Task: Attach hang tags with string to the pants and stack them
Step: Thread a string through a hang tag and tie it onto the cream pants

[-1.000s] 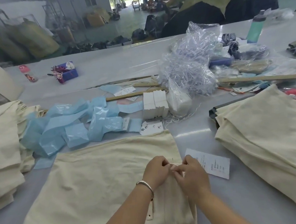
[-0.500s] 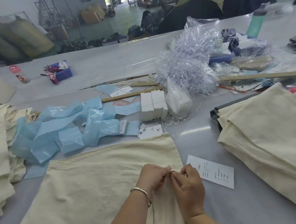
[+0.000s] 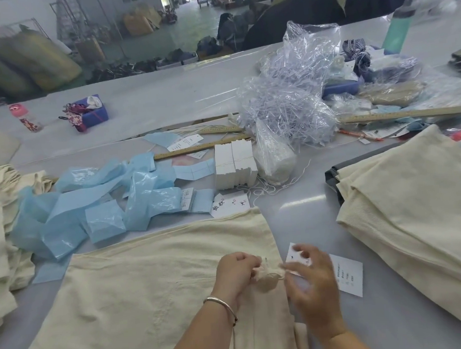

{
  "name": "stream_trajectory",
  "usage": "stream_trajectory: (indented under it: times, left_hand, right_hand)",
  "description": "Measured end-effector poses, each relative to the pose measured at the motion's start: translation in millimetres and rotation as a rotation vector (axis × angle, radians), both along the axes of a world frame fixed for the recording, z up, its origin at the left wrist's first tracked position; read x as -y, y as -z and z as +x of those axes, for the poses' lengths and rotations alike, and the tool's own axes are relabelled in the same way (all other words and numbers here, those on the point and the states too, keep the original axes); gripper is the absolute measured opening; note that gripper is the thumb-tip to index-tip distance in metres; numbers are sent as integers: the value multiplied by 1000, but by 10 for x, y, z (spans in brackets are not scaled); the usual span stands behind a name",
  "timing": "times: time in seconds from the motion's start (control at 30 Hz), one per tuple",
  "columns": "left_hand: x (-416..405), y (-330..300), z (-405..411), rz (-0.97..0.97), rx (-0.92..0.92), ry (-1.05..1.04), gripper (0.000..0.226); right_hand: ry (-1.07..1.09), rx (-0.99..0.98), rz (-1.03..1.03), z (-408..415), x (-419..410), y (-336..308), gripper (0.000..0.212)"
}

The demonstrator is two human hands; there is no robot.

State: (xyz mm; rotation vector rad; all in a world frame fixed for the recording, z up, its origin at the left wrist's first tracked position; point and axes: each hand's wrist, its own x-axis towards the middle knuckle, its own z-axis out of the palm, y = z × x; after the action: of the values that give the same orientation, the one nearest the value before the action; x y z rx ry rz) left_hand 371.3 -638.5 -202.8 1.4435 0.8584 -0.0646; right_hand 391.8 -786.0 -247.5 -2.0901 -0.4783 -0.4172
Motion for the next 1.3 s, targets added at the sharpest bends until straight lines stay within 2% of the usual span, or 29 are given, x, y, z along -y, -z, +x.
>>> stream_trajectory:
  times: [0.03,0.1,0.17,0.23,0.27,0.37,0.43,0.53,0.6,0.67,0.73,0.8,0.87,0.9,1.03,1.2,1.23,1.3]
  left_hand:
    - [14,-19,5,9,33,2,16]
    - [60,-66,10,-1,91,16,15]
    - [129,-100,3,-22,123,50,12]
    - [201,-125,-9,13,138,92,9]
    - [232,-133,-13,33,149,106,8]
    - [282,-176,-14,53,188,127,9]
    - [280,-205,-15,52,210,125,11]
    - [264,-224,-32,58,237,106,11]
    - [258,-216,-60,66,246,112,9]
    - [262,-184,-100,78,256,131,9]
    - [267,-129,-143,77,251,146,10]
    - [278,-63,-170,69,234,140,12]
    - [283,-4,-185,80,222,140,14]
    - [283,22,-191,98,220,152,14]
    - [267,96,-209,180,237,215,17]
    - [255,99,-204,308,264,271,21]
    - [257,90,-206,339,270,295,22]
    - [269,57,-202,403,286,358,24]
  right_hand:
    - [34,-75,-115,103,79,-14,29]
    - [32,-273,-563,293,210,-37,62]
    - [12,-419,-829,421,243,-77,84]
    - [4,-438,-914,491,200,-119,86]
    - [-1,-449,-927,502,176,-148,79]
    - [26,-475,-847,508,141,-243,39]
    - [31,-327,-747,487,156,-313,21]
    - [4,94,-443,424,223,-363,23]
    - [-1,234,-418,326,279,-407,18]
    - [-63,172,-471,222,345,-283,16]
    - [-144,-37,-491,115,399,-77,20]
    - [-154,-234,-435,32,425,46,18]
    - [-110,-328,-330,31,395,46,19]
    - [-113,-341,-326,54,380,34,20]
    - [-180,-337,-535,145,315,-21,12]
    - [-183,-322,-602,211,282,-10,9]
    - [-175,-334,-575,219,273,-19,8]
    - [-159,-450,-337,203,269,-78,14]
